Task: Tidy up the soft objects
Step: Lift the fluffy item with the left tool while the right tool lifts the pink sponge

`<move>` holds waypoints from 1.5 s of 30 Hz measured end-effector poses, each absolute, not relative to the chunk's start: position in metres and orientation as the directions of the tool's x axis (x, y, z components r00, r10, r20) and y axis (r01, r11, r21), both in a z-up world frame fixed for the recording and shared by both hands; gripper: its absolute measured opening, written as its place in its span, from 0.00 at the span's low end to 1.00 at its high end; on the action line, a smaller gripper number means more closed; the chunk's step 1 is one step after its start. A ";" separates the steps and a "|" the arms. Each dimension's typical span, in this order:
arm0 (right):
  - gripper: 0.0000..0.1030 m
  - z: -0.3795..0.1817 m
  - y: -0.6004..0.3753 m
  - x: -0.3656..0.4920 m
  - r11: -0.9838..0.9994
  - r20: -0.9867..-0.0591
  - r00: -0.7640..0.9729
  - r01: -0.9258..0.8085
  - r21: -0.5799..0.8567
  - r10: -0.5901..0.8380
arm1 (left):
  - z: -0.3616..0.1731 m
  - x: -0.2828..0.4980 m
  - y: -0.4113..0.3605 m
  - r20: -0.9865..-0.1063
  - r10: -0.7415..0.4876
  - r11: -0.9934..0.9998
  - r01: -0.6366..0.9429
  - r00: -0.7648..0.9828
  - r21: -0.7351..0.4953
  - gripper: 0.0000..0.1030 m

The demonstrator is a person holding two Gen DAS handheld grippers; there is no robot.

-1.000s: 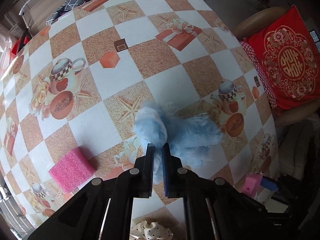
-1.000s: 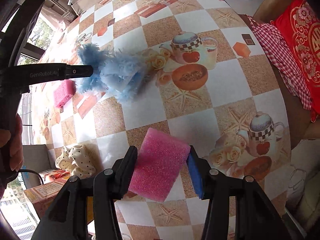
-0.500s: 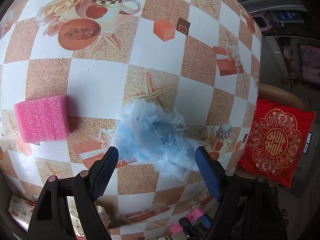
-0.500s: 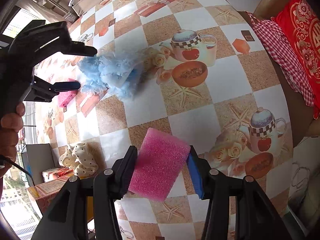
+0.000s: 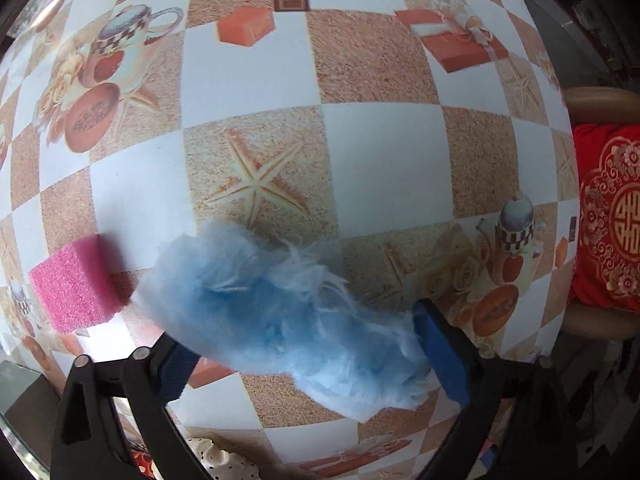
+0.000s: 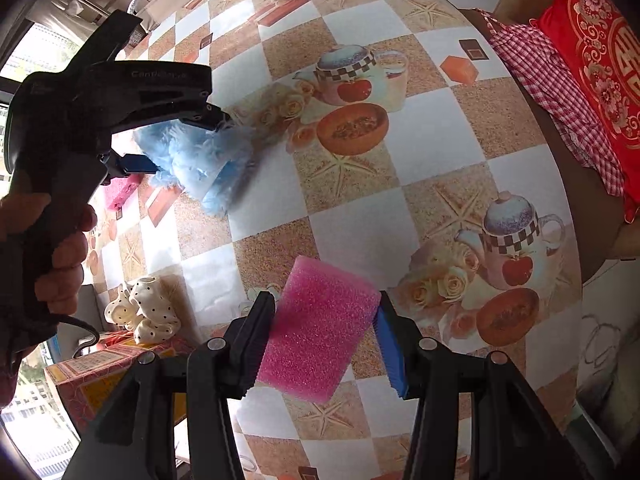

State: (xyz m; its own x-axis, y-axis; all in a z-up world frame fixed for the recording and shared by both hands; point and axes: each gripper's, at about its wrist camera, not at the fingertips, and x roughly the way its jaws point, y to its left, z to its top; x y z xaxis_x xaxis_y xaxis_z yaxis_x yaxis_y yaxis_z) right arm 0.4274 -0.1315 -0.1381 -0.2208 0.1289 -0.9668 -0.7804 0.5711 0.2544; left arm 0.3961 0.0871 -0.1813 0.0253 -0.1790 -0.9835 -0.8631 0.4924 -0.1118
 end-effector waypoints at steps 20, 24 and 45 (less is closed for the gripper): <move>0.50 -0.102 -0.136 0.420 0.538 -0.973 -0.169 -0.811 0.229 0.160 | -0.127 0.347 0.079 -0.963 -0.056 0.568 -0.785 0.262 -0.246 0.18; 0.50 -0.083 -0.123 0.405 0.491 -0.970 -0.163 -0.839 0.233 0.181 | -0.090 0.322 0.078 -0.958 0.009 0.610 -0.760 0.287 -0.222 0.18; 0.50 -0.093 -0.161 0.402 0.531 -0.973 -0.186 -0.816 0.231 0.137 | -0.160 0.337 0.079 -0.972 -0.165 0.336 -0.917 0.165 -0.213 0.89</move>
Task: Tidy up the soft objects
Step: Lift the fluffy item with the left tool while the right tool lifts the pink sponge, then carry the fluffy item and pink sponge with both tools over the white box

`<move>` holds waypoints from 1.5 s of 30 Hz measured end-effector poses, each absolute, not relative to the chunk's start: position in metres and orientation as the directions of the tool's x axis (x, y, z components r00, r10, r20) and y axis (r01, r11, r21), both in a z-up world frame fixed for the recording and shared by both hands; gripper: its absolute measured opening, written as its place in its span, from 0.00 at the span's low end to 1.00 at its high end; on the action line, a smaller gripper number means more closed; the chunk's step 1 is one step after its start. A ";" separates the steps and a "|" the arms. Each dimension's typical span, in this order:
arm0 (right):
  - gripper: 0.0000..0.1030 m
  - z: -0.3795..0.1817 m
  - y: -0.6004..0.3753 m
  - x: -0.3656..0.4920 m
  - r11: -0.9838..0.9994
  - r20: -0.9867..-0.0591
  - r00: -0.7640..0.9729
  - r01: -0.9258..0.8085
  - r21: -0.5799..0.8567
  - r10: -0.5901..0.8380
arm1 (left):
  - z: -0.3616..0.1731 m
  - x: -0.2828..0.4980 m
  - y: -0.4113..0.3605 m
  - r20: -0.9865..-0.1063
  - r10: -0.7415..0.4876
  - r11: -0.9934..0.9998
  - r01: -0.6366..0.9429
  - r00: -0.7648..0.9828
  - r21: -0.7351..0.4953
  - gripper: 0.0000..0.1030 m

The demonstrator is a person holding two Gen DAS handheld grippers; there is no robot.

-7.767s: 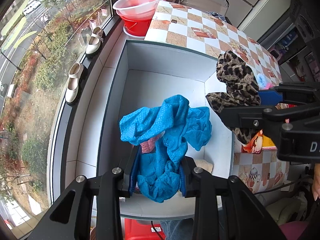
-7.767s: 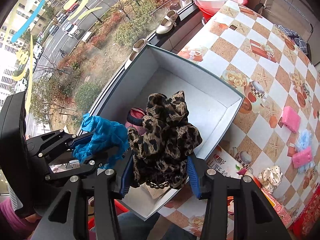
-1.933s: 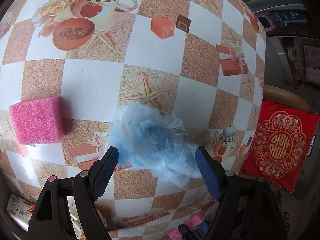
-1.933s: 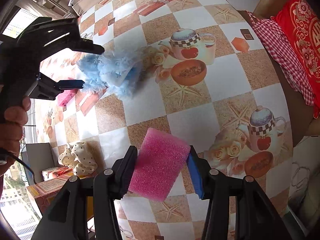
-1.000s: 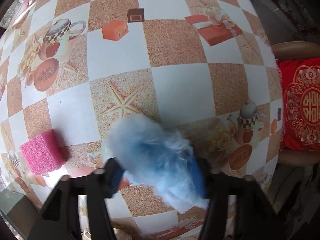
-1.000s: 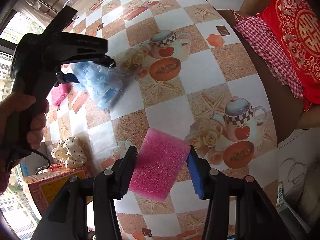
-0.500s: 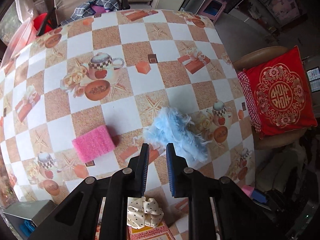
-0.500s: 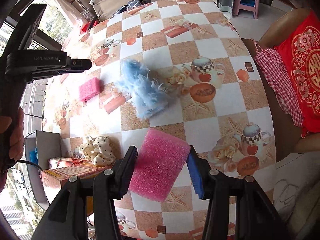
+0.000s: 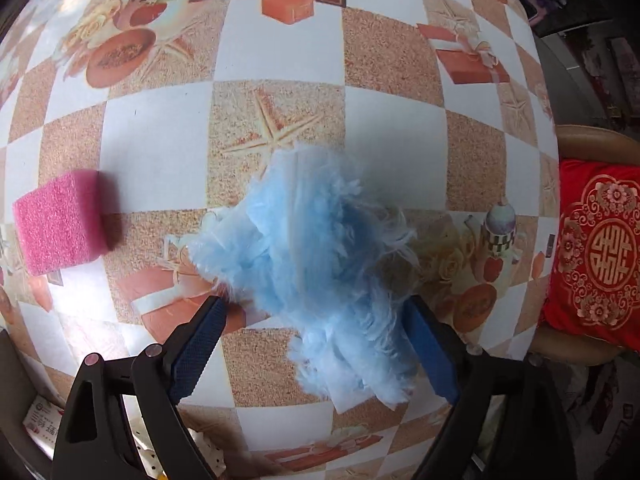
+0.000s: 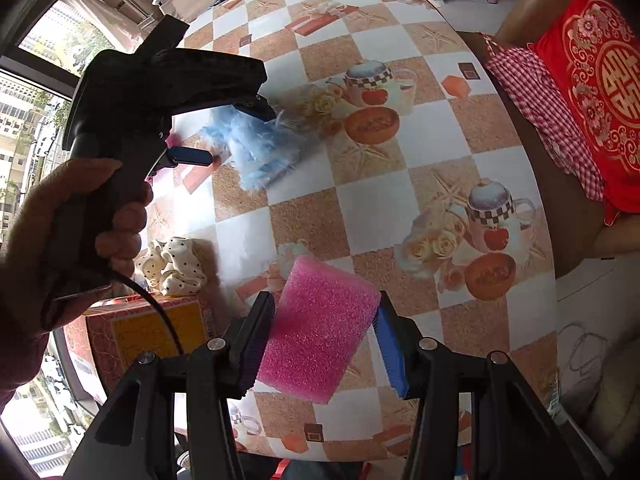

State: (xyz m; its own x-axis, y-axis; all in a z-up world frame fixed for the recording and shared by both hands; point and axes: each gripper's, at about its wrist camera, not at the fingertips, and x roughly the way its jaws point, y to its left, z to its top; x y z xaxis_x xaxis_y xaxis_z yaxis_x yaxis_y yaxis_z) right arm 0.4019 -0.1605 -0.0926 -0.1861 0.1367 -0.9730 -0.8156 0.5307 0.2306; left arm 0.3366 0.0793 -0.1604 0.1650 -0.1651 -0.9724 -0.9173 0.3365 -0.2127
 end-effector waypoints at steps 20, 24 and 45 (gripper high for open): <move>0.50 -0.121 -0.183 0.434 0.608 -0.960 -0.250 -0.746 0.272 0.123 | -0.182 0.363 0.062 -0.994 -0.109 0.402 -0.915 -0.021 -0.025 0.93; 0.50 -0.117 -0.182 0.434 0.604 -0.961 -0.241 -0.749 0.272 0.133 | -0.162 0.367 0.056 -0.998 -0.036 0.495 -0.866 0.054 -0.065 0.27; 0.50 -0.016 -0.111 0.362 0.355 -0.937 -0.227 -0.880 0.314 0.267 | 0.001 0.234 0.046 -0.884 0.019 0.492 -0.774 0.468 -0.399 0.25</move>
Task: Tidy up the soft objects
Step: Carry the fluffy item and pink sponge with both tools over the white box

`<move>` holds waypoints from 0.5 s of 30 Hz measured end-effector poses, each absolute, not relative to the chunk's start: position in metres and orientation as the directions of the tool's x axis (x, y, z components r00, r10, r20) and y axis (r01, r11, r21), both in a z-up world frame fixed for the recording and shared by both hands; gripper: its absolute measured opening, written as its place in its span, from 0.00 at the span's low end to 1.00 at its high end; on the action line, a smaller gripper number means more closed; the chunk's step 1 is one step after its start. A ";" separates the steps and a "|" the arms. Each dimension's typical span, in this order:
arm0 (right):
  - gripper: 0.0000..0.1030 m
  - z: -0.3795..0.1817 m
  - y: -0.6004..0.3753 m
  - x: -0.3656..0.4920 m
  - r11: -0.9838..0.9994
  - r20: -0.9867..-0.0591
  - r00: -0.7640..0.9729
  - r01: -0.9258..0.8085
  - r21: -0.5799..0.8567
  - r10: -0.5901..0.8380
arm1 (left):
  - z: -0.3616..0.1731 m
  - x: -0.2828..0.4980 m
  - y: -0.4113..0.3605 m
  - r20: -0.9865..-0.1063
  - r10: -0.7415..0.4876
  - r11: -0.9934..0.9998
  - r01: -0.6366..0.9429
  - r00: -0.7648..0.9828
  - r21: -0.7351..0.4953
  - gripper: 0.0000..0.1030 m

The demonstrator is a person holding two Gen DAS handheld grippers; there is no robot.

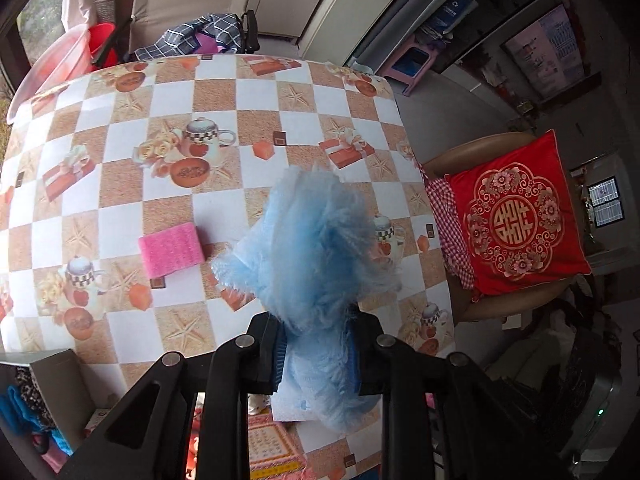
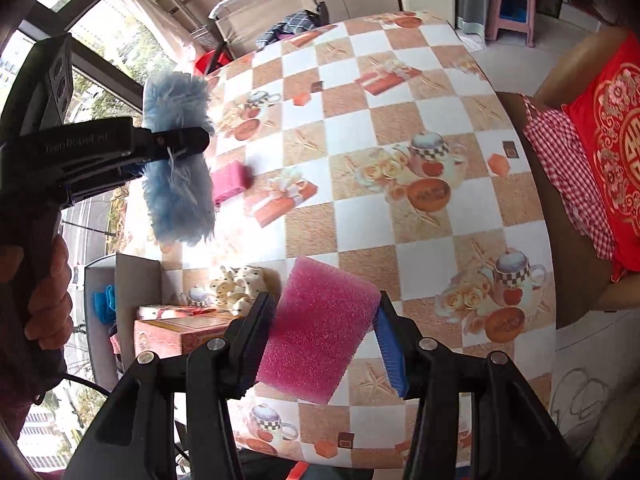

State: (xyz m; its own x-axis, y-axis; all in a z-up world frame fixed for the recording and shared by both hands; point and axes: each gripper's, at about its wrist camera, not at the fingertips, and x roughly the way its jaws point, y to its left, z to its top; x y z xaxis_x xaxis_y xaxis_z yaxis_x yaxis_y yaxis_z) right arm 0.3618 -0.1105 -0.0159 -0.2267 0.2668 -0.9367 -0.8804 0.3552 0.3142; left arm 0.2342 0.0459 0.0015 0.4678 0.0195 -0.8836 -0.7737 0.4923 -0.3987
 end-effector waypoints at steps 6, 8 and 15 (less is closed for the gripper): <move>0.50 0.006 -0.099 0.306 0.249 -0.933 -0.252 -0.915 0.316 0.257 | 0.014 0.167 0.016 -0.901 0.083 0.514 -0.793 0.426 -0.327 0.26; 0.50 0.010 -0.099 0.288 0.220 -0.933 -0.263 -0.922 0.318 0.246 | 0.016 0.145 0.005 -0.903 0.091 0.508 -0.800 0.420 -0.320 0.26; 0.50 0.014 -0.108 0.231 0.146 -0.943 -0.278 -0.941 0.306 0.186 | 0.012 0.077 -0.031 -0.917 0.127 0.481 -0.832 0.378 -0.277 0.26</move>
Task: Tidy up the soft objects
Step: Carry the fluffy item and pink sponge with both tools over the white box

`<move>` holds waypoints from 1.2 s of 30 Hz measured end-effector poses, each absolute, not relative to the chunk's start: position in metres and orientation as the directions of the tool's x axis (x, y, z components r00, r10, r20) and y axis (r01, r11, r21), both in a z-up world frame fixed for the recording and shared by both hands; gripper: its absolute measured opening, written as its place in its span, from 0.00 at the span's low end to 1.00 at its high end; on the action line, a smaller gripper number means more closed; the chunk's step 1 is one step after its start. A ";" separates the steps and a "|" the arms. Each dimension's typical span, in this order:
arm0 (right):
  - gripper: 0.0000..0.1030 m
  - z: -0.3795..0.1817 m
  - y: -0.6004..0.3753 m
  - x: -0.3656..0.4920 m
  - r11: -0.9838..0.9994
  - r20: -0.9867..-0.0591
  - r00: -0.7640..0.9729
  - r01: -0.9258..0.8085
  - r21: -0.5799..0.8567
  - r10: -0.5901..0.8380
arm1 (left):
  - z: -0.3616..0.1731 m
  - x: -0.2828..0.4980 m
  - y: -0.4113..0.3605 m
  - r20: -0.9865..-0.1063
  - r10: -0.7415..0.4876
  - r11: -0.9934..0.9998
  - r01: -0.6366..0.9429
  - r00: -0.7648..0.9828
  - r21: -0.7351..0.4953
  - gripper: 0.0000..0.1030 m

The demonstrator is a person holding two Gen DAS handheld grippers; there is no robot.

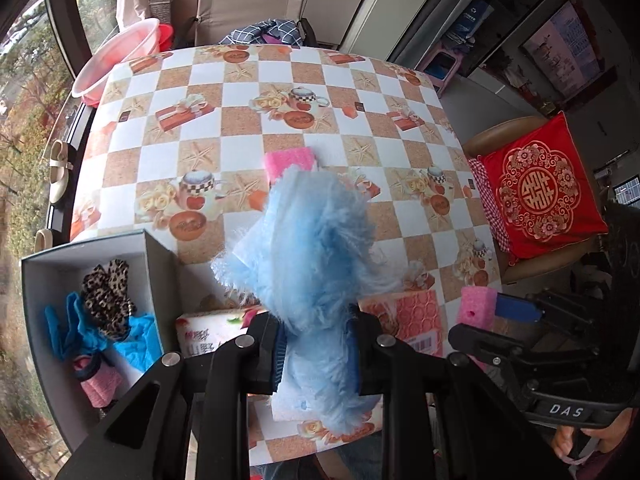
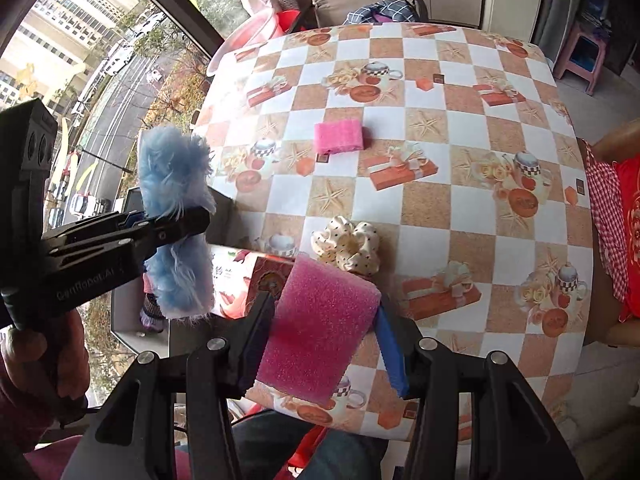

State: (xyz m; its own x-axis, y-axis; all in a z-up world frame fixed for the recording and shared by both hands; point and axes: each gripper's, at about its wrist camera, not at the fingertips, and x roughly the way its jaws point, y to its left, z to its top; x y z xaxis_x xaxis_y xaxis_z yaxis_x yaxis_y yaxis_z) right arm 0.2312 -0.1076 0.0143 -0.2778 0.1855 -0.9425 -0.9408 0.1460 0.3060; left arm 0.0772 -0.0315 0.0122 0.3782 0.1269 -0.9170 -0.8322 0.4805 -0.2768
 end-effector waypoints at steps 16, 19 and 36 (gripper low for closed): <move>0.50 0.026 -0.102 0.097 -0.077 -0.953 -0.284 -0.958 0.277 0.109 | -0.002 -0.041 -0.070 -0.938 0.219 0.383 -0.908 0.269 -0.171 0.26; 0.50 0.026 -0.098 0.076 -0.118 -0.954 -0.284 -0.955 0.273 0.094 | -0.004 -0.061 -0.070 -0.938 0.239 0.344 -0.925 0.251 -0.161 0.26; 0.50 0.011 -0.073 -0.022 -0.320 -0.957 -0.289 -0.907 0.275 -0.003 | -0.044 -0.153 -0.079 -0.966 0.213 0.119 -0.985 0.147 -0.123 0.27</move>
